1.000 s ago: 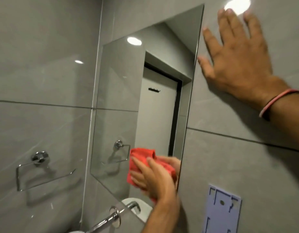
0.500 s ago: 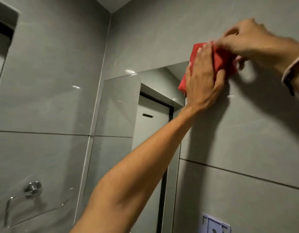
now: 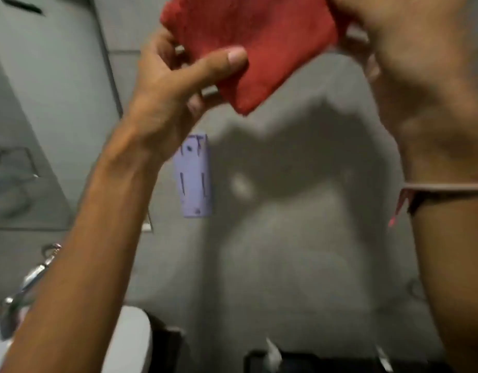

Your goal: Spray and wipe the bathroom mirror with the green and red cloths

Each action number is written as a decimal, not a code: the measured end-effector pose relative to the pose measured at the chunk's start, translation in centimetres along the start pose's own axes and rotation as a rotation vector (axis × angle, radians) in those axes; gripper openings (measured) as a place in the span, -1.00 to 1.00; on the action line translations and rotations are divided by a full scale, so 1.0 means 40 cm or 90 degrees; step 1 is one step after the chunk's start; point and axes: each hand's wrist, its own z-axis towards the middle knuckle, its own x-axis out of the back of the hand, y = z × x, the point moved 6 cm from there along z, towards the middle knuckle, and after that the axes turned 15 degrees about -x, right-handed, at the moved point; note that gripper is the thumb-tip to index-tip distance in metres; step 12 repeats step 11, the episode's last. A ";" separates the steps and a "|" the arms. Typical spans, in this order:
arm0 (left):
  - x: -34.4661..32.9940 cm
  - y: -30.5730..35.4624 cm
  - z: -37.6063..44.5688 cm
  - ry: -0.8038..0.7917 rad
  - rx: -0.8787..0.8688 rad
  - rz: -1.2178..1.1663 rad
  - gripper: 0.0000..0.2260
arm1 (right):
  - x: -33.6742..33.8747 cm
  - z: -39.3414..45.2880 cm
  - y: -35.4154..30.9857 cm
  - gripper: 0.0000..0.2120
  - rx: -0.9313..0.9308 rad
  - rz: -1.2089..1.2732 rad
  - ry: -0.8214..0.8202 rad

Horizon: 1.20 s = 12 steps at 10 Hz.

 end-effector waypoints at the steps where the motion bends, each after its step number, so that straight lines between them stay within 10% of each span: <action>1: -0.065 -0.091 -0.185 0.066 0.163 -0.054 -0.68 | -0.042 -0.375 0.249 -0.87 0.027 0.074 -0.055; 3: -0.164 -0.295 -0.742 0.324 0.504 -0.038 -0.54 | 0.150 -0.653 0.685 -0.71 -0.388 0.065 -0.006; 6: -0.217 -0.484 -1.300 0.005 0.785 0.323 -0.76 | 0.244 -1.014 1.342 -0.83 -0.874 -0.087 0.013; 10: -0.200 -0.674 -1.432 -0.438 0.801 0.327 -0.49 | 0.171 -0.965 1.582 -0.44 -0.816 -0.375 -0.312; 12: -0.191 -0.640 -1.354 -0.419 0.697 0.344 -0.58 | 0.150 -0.910 1.533 -0.44 -0.655 -0.468 -0.319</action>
